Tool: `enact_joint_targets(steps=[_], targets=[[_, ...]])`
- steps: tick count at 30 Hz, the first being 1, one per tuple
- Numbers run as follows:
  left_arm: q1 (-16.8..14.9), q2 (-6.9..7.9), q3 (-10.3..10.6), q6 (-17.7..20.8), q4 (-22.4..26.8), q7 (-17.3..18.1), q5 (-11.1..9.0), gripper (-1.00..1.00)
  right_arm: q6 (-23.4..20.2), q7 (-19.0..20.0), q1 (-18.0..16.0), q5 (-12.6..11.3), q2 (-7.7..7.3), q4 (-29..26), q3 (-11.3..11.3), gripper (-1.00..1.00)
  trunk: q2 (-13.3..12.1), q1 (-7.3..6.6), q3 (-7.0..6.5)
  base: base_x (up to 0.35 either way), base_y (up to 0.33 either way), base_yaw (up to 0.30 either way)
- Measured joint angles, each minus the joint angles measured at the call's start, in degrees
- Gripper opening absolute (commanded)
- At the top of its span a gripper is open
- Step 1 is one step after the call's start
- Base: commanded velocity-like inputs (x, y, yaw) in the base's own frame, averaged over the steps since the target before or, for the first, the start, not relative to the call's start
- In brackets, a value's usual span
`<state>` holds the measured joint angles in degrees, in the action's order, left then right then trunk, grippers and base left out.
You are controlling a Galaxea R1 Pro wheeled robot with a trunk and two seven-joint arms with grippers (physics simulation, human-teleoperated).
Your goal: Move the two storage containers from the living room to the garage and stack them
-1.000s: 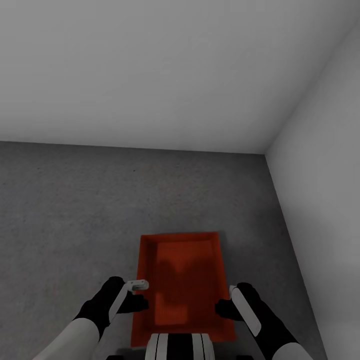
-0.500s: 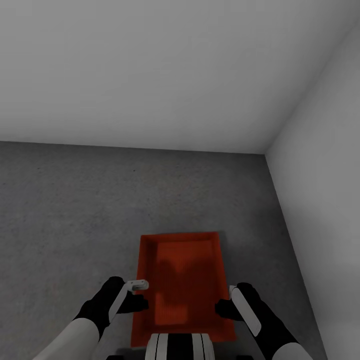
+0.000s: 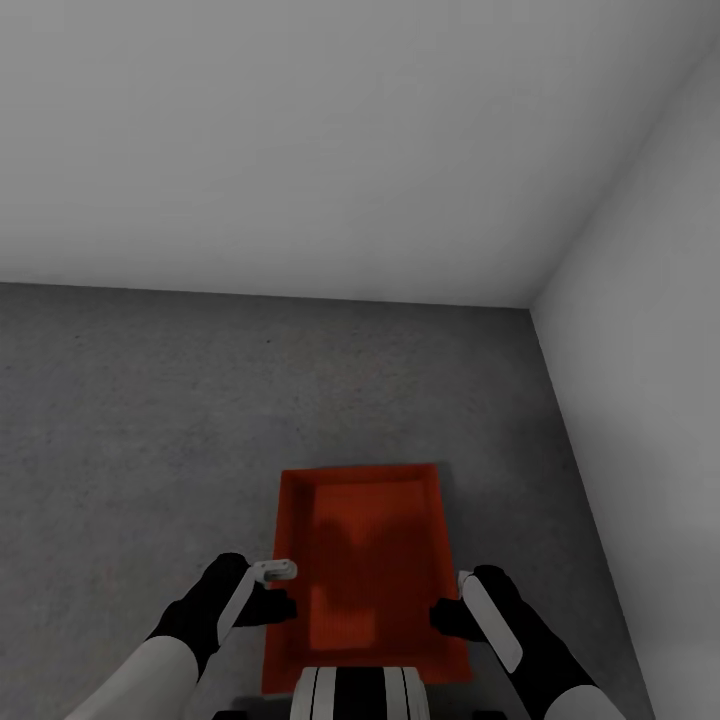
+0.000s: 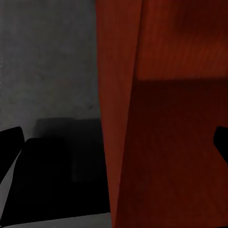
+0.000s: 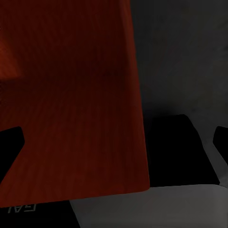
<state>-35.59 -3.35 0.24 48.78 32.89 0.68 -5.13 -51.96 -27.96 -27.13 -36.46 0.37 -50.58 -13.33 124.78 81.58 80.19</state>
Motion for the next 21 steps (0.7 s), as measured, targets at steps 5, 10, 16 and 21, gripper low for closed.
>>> enact_joint_targets(steps=[5,10,16,21], targets=[[-0.01,0.0,0.04,0.0,0.0,0.0,0.0,1.0,0.0,0.0,0.0,0.04,0.0,0.01,0.0,1.0,0.0,0.0,0.0,0.0,0.0,0.0],[0.0,0.0,0.06,0.0,0.0,-0.02,0.0,1.0,0.0,0.0,0.0,0.06,0.0,-0.07,-0.01,1.0,0.0,0.0,0.0,0.0,0.0,0.0],[0.0,0.0,0.07,0.0,0.0,-0.01,0.0,1.0,0.0,0.0,0.0,0.06,0.0,-0.14,-0.01,1.0,0.0,0.0,0.0,0.0,0.0,0.0],[0.0,0.0,0.08,0.0,0.0,0.0,0.0,1.0,0.0,0.0,0.0,0.06,0.0,-0.09,-0.01,1.0,0.0,0.0,0.0,0.0,0.0,0.0]])
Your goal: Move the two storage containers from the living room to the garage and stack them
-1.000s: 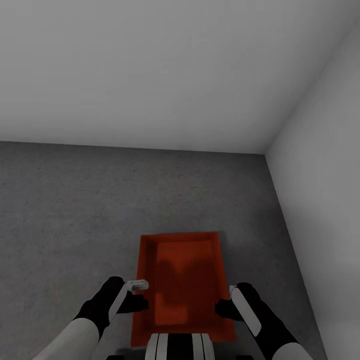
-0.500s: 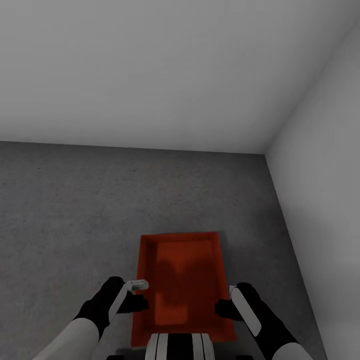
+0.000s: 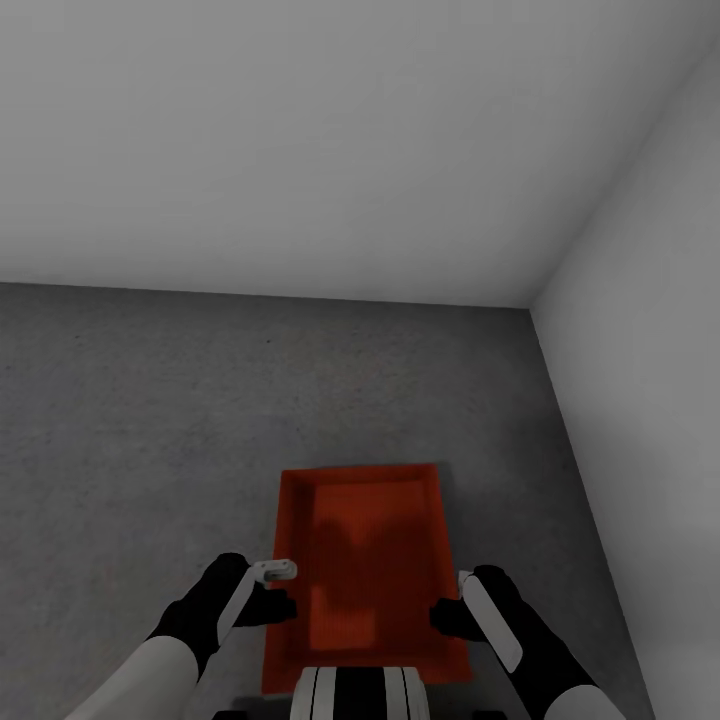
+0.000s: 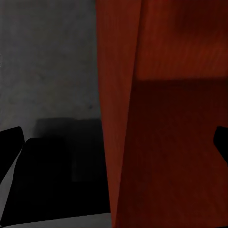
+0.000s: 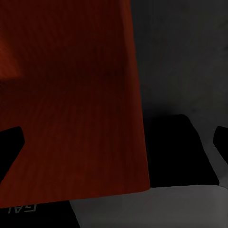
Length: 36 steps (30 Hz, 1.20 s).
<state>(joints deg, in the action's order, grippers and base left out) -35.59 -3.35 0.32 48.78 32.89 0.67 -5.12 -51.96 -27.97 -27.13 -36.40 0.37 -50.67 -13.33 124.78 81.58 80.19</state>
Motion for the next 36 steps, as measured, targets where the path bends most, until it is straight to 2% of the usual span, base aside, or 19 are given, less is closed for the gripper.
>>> enact_joint_targets(steps=[36], targets=[[0.0,-0.01,0.08,0.0,0.0,-0.02,0.08,1.0,0.0,0.0,0.0,0.0,0.0,0.1,0.0,1.0,0.0,0.0,0.0,0.0,0.0,0.0]])
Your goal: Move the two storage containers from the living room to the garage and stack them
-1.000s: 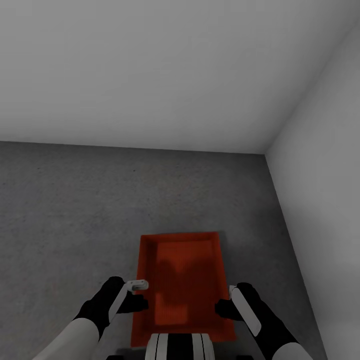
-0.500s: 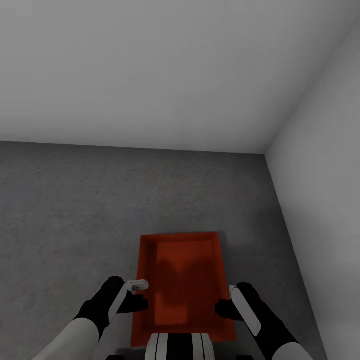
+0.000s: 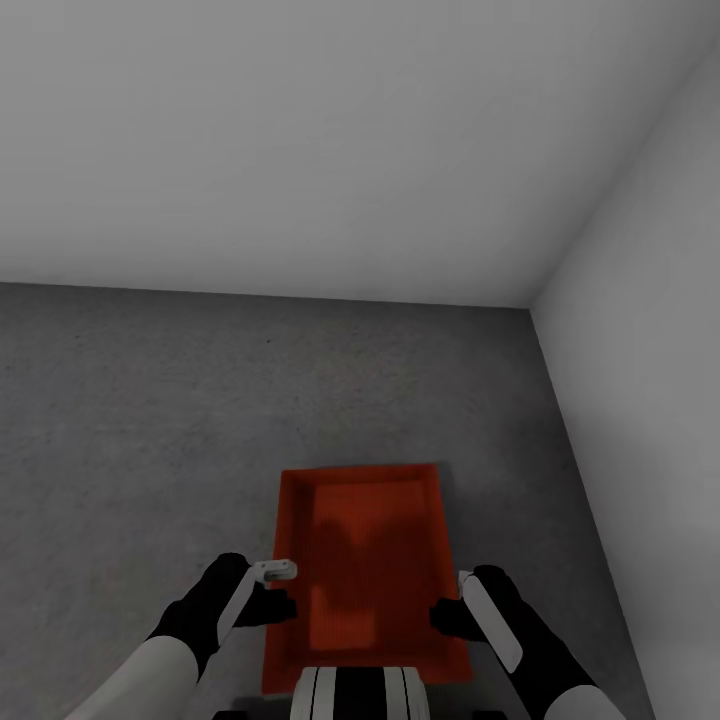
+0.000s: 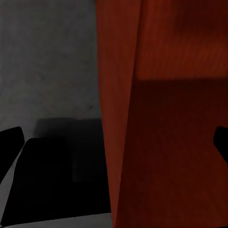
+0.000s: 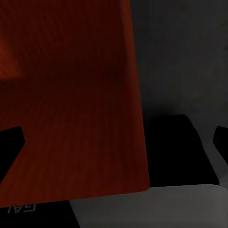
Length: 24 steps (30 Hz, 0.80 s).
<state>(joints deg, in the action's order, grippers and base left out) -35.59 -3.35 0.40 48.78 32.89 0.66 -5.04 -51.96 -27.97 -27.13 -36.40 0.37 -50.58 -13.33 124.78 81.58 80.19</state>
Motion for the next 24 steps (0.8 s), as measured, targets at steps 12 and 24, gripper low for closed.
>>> enact_joint_targets(steps=[12,24], targets=[[0.0,-0.02,-0.06,0.0,0.0,0.0,-0.02,1.0,0.0,0.0,0.0,0.0,0.0,0.01,0.0,1.0,-0.39,-0.21,-0.17,0.0,0.0,0.0],[0.0,0.0,-0.01,0.0,0.0,0.0,0.0,1.0,0.0,0.0,0.0,0.0,0.0,0.01,0.0,1.0,-5.2,-2.85,-2.33,0.0,0.0,0.0]])
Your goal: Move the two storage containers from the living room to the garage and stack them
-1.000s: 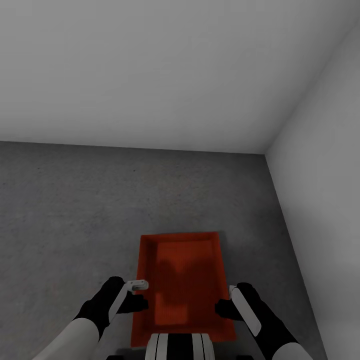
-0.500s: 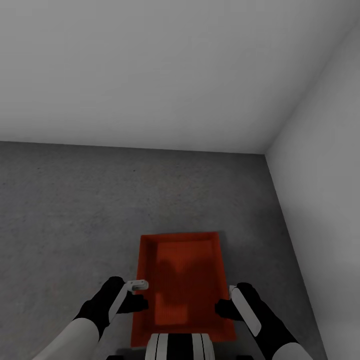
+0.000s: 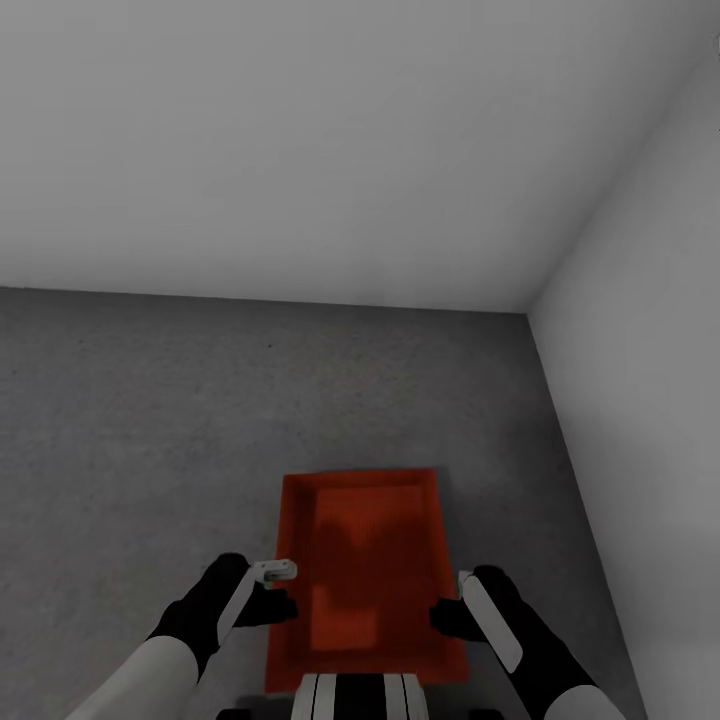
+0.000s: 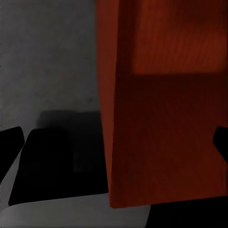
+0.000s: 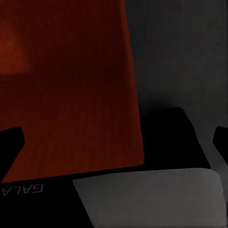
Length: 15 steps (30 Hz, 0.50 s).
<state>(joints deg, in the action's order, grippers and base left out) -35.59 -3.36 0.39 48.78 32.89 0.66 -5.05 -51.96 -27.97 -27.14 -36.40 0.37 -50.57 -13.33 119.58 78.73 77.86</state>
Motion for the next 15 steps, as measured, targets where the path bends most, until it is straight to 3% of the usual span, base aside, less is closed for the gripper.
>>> enact_joint_targets(steps=[15], targets=[[0.0,-0.01,-0.01,0.0,0.0,0.0,0.0,1.0,0.0,0.0,0.0,0.0,0.0,0.0,0.0,1.0,-6.02,-3.3,-3.63,0.0,0.0,0.0]])
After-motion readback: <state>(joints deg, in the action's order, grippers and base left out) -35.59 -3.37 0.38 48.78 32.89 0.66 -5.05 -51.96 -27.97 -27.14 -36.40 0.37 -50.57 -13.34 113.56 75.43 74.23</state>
